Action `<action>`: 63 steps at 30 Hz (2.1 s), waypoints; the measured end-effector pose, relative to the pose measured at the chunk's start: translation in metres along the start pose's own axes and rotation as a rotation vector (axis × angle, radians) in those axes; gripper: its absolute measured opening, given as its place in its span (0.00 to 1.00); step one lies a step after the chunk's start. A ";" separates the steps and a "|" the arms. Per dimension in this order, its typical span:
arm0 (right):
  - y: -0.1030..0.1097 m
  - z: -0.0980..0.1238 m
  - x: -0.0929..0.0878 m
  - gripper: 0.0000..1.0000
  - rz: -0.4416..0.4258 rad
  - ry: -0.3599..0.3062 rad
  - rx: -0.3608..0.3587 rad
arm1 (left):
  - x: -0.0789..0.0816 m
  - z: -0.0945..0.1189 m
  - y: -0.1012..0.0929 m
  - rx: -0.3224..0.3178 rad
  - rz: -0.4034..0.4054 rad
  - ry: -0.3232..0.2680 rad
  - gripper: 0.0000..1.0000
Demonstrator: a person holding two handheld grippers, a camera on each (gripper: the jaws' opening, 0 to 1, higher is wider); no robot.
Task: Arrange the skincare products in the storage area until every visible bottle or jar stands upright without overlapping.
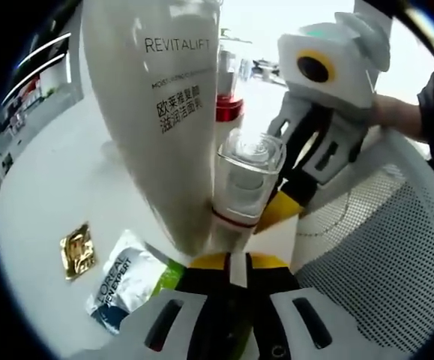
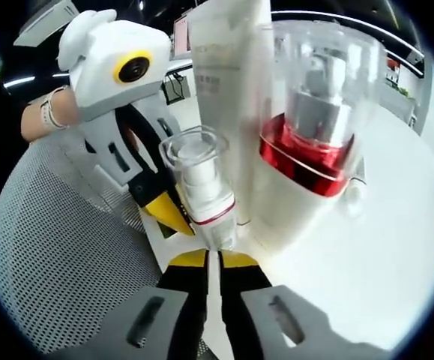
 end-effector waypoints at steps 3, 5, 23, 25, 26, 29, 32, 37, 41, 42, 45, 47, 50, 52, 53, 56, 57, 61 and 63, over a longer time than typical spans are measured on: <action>0.000 0.002 0.001 0.05 -0.005 -0.004 -0.001 | 0.000 0.003 0.000 0.004 -0.001 0.001 0.05; 0.001 0.004 0.002 0.06 -0.005 -0.005 -0.003 | 0.000 0.006 0.001 0.009 -0.004 0.005 0.06; 0.005 0.041 0.015 0.11 0.005 -0.051 -0.066 | 0.001 0.048 -0.001 0.061 -0.005 -0.024 0.14; 0.006 0.045 0.017 0.14 -0.002 -0.056 -0.073 | 0.002 0.054 -0.002 0.069 0.003 -0.034 0.17; 0.006 0.047 0.018 0.15 -0.002 -0.056 -0.075 | 0.003 0.057 -0.002 0.075 -0.002 -0.039 0.19; 0.008 0.054 0.021 0.18 -0.003 -0.059 -0.088 | 0.004 0.067 -0.001 0.099 0.007 -0.055 0.21; 0.010 0.060 0.023 0.20 -0.010 -0.057 -0.091 | 0.009 0.079 -0.005 0.096 0.028 -0.090 0.23; 0.012 0.072 0.026 0.29 -0.013 -0.058 -0.113 | 0.010 0.096 -0.001 0.154 0.050 -0.119 0.34; 0.010 0.081 0.029 0.33 -0.019 -0.067 -0.133 | 0.010 0.107 0.000 0.183 0.070 -0.141 0.43; 0.009 0.084 0.030 0.33 -0.023 -0.068 -0.142 | 0.010 0.109 0.000 0.185 0.071 -0.149 0.46; 0.006 0.091 0.032 0.40 -0.028 -0.078 -0.169 | 0.014 0.116 -0.002 0.205 0.089 -0.168 0.51; 0.004 0.095 0.033 0.44 -0.038 -0.081 -0.183 | 0.011 0.120 0.001 0.224 0.089 -0.175 0.52; 0.002 0.100 0.034 0.49 -0.046 -0.085 -0.196 | 0.008 0.129 0.005 0.249 0.108 -0.184 0.57; 0.002 0.103 0.035 0.52 -0.044 -0.085 -0.202 | 0.007 0.135 0.006 0.263 0.116 -0.191 0.61; 0.002 0.103 0.035 0.54 -0.046 -0.085 -0.204 | 0.006 0.137 0.006 0.270 0.124 -0.193 0.63; 0.002 0.106 0.036 0.58 -0.049 -0.084 -0.208 | 0.004 0.145 0.008 0.290 0.139 -0.204 0.72; 0.003 0.107 0.037 0.60 -0.046 -0.093 -0.207 | 0.003 0.146 0.009 0.296 0.146 -0.206 0.73; 0.002 0.108 0.039 0.67 -0.046 -0.093 -0.214 | 0.000 0.152 0.010 0.308 0.167 -0.214 0.80; 0.001 0.109 0.040 0.72 -0.040 -0.098 -0.220 | -0.003 0.155 0.011 0.316 0.176 -0.210 0.82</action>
Point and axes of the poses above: the point that each gripper's makers call its tool centre point, and the gripper's own axes: z roughly backward along the fingers, y roughly to its left, x roughly out of its top, the point moved 4 cm from there along z, roughly backward along the fingers, and after that the axes turned 4 degrees about y, right-handed, at the moved point
